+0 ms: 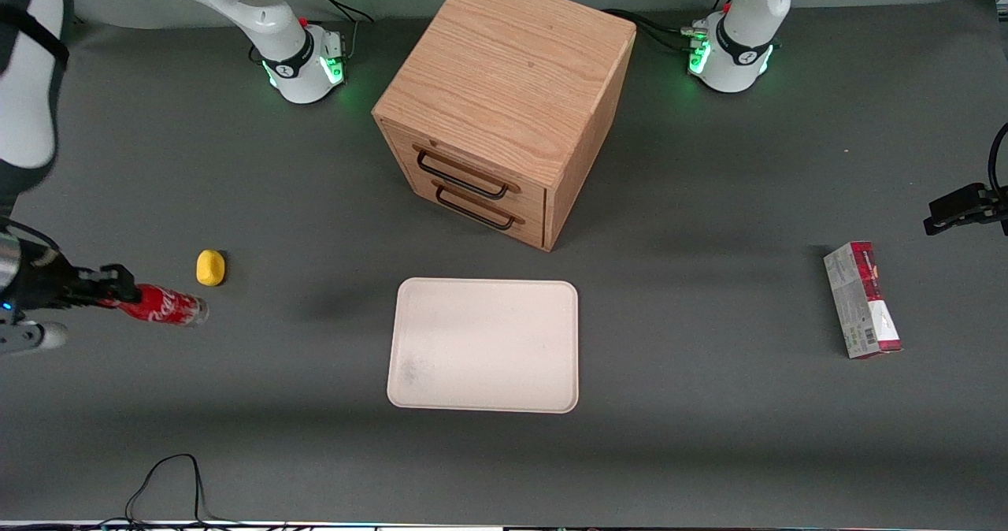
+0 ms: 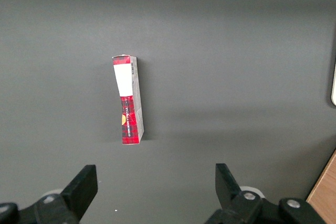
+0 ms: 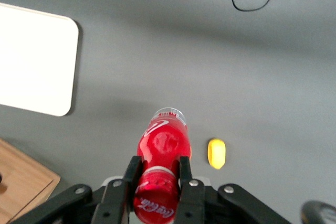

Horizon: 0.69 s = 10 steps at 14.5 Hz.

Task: Place coke bottle on tray
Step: 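Lift the bottle and carry it toward the cream tray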

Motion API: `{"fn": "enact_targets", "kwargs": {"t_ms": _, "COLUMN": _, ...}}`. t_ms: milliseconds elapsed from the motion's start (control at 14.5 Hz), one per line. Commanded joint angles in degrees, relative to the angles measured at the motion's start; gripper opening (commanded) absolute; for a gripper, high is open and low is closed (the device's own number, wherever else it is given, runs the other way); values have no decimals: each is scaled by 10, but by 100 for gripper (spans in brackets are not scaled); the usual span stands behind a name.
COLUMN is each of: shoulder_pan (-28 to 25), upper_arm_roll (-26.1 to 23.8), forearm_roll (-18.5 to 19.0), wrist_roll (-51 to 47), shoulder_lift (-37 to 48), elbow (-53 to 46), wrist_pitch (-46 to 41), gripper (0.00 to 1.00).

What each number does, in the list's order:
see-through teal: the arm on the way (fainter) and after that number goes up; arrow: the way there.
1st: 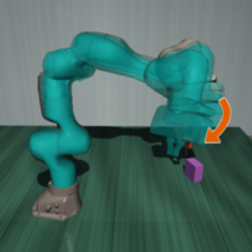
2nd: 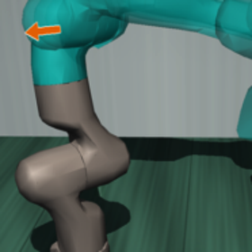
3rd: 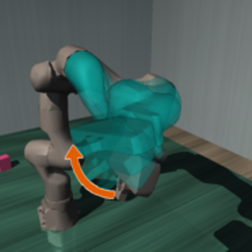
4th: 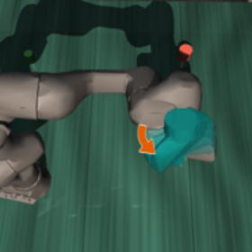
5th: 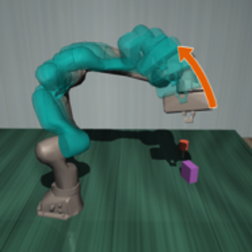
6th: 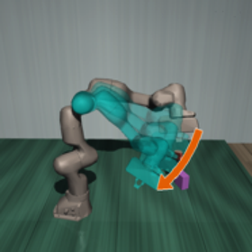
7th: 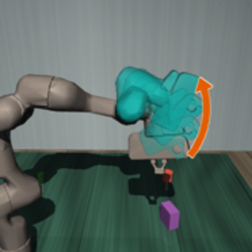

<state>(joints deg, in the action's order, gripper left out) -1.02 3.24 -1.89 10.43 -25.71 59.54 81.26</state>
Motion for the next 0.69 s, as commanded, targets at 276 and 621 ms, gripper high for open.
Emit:
{"fn": "enact_targets", "kwargs": {"t_ms": 276, "shoulder_pan": -34, "upper_arm_roll": -5, "forearm_roll": -4, "wrist_roll": 8, "shoulder_lift": 12, "elbow": -43, "wrist_pitch": -37, "gripper": 0}}
{"fn": "enact_targets", "kwargs": {"t_ms": 621, "shoulder_pan": -128, "upper_arm_roll": -5, "forearm_roll": -2, "wrist_roll": 4, "shoulder_lift": 1, "elbow": -51, "wrist_pitch": -2, "gripper": 0}}
